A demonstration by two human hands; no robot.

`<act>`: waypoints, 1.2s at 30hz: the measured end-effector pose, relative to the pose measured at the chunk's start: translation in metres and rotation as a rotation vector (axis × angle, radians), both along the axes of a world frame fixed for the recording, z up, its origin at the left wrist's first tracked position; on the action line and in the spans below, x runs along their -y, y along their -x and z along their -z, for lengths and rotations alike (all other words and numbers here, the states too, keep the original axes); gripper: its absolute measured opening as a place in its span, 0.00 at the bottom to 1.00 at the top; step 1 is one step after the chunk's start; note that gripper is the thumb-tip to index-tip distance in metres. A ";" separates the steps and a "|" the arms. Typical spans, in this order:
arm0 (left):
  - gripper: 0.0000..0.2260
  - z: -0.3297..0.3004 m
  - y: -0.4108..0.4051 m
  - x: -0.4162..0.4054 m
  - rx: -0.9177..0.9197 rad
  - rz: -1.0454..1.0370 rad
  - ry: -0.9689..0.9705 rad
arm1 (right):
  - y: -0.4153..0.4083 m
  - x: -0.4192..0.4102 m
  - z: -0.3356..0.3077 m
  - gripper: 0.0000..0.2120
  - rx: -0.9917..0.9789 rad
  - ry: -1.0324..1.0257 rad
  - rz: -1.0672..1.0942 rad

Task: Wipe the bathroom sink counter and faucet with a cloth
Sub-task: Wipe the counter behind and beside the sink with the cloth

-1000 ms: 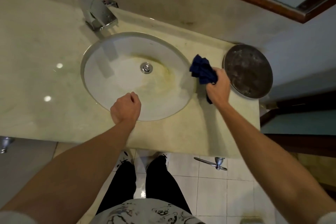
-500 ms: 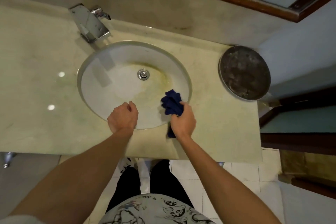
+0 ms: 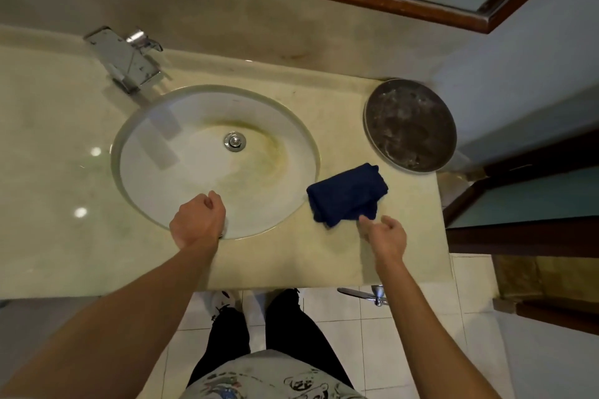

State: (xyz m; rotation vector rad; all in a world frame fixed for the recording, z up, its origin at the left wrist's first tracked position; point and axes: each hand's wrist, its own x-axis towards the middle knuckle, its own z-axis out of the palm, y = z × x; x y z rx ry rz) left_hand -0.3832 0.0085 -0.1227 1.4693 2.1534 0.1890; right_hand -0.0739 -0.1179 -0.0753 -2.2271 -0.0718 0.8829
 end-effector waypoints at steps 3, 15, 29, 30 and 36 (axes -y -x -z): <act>0.22 0.003 0.000 -0.001 -0.012 -0.002 -0.001 | 0.000 0.020 -0.001 0.31 0.520 0.075 -0.352; 0.22 0.008 -0.001 -0.001 -0.028 -0.024 -0.032 | -0.048 -0.064 0.031 0.32 1.124 -0.002 -1.562; 0.22 0.003 -0.002 0.000 -0.018 -0.040 -0.025 | -0.055 -0.143 -0.050 0.15 -0.829 -0.251 -0.365; 0.22 0.003 -0.002 0.000 -0.020 -0.044 -0.016 | -0.055 -0.140 -0.048 0.18 -0.884 -0.300 -0.294; 0.21 0.002 -0.003 -0.003 -0.040 -0.051 0.027 | -0.045 -0.138 -0.040 0.13 -0.693 -0.140 -0.398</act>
